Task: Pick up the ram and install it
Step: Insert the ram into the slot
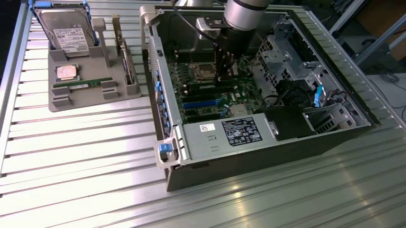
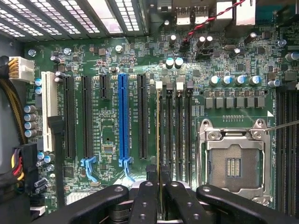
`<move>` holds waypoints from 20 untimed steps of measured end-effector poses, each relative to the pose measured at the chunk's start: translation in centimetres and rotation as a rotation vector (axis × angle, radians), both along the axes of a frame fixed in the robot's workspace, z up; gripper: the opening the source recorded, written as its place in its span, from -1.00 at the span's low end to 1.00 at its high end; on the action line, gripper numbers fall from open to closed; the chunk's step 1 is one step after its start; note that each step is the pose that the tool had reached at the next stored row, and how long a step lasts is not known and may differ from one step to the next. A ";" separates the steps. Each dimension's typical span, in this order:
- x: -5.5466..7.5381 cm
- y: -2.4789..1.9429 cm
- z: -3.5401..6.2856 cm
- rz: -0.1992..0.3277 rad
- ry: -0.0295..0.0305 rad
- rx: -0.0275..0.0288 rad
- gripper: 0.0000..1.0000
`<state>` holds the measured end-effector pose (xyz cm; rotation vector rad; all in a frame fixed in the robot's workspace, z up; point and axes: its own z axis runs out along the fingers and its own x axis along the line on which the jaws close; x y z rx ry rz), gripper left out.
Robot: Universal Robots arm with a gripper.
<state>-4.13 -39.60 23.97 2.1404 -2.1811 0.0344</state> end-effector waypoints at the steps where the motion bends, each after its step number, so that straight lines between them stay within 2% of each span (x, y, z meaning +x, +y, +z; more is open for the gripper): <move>1: 0.0 0.00 -0.02 0.000 0.0000 0.0000 -0.74; 5: 0.0 0.16 -0.23 -0.001 0.0000 0.0000 -0.74; 20: -0.3 0.17 -0.89 0.012 0.0000 0.0001 -0.74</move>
